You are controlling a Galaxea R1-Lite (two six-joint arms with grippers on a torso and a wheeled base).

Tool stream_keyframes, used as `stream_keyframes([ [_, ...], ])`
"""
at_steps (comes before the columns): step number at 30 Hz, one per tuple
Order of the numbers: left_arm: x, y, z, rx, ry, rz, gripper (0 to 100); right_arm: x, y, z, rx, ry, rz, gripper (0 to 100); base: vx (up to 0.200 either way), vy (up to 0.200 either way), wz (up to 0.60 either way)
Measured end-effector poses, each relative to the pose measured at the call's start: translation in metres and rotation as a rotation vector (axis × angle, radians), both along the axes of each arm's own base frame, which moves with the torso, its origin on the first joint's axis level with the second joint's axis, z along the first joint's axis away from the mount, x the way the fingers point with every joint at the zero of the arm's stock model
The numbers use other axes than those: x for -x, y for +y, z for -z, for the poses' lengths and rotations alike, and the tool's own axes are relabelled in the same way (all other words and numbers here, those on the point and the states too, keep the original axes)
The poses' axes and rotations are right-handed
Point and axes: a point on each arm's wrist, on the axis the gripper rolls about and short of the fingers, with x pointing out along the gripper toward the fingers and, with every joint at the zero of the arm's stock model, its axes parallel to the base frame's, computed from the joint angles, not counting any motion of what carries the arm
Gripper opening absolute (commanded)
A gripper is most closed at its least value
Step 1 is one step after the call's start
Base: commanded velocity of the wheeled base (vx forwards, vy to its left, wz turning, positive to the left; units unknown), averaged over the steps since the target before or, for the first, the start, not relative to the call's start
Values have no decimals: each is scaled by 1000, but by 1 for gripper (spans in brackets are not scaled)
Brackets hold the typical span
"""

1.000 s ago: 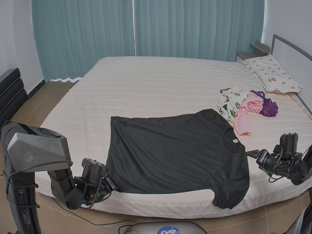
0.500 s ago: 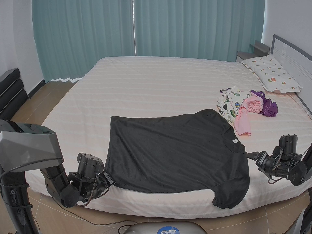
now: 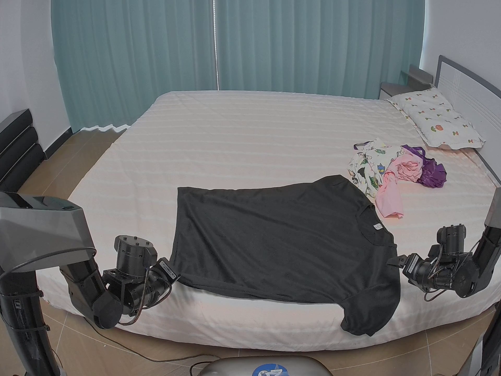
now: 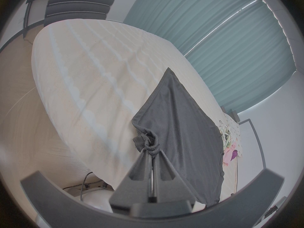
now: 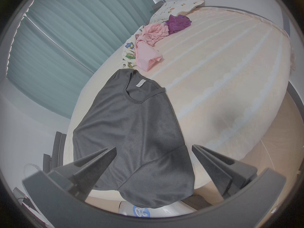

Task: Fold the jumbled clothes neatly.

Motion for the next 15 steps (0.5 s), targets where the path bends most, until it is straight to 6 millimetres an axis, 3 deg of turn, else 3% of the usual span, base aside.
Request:
stream_keyframes([
  [15, -2, 1, 0, 1, -4, -6, 0, -15, 3, 24, 2, 54, -18, 100, 0, 0, 0],
])
